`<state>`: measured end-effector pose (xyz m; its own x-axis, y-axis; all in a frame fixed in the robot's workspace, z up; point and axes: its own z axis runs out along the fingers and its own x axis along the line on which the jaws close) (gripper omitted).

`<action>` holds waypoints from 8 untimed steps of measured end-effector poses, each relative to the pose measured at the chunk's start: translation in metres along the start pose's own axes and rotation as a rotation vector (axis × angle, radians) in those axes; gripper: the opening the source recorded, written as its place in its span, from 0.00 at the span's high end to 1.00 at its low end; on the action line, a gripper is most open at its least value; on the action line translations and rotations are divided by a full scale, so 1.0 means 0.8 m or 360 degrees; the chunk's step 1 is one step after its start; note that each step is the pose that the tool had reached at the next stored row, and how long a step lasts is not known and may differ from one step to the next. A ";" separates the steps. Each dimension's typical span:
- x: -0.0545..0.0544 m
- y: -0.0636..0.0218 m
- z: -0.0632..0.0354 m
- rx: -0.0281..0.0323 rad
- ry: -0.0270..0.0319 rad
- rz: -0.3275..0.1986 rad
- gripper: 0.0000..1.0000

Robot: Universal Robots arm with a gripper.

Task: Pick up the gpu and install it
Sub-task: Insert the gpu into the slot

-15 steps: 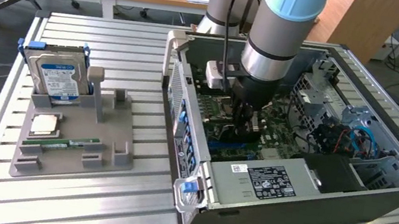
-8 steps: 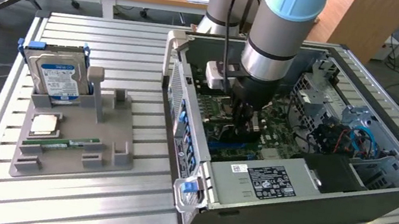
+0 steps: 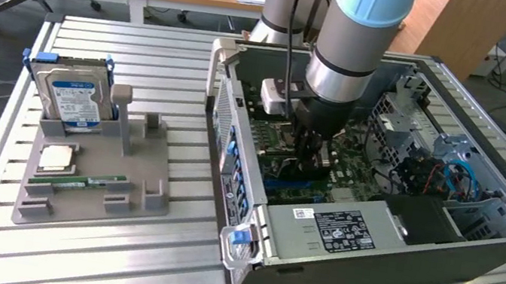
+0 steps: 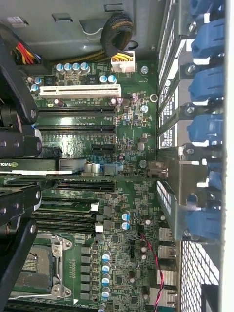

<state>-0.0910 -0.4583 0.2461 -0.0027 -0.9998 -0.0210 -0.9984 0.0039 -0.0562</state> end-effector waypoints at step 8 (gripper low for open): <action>0.000 0.000 0.001 0.00008 0.00001 -0.0004 0.74</action>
<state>-0.0911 -0.4583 0.2456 0.0000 -0.9998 -0.0208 -0.9984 0.0012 -0.0568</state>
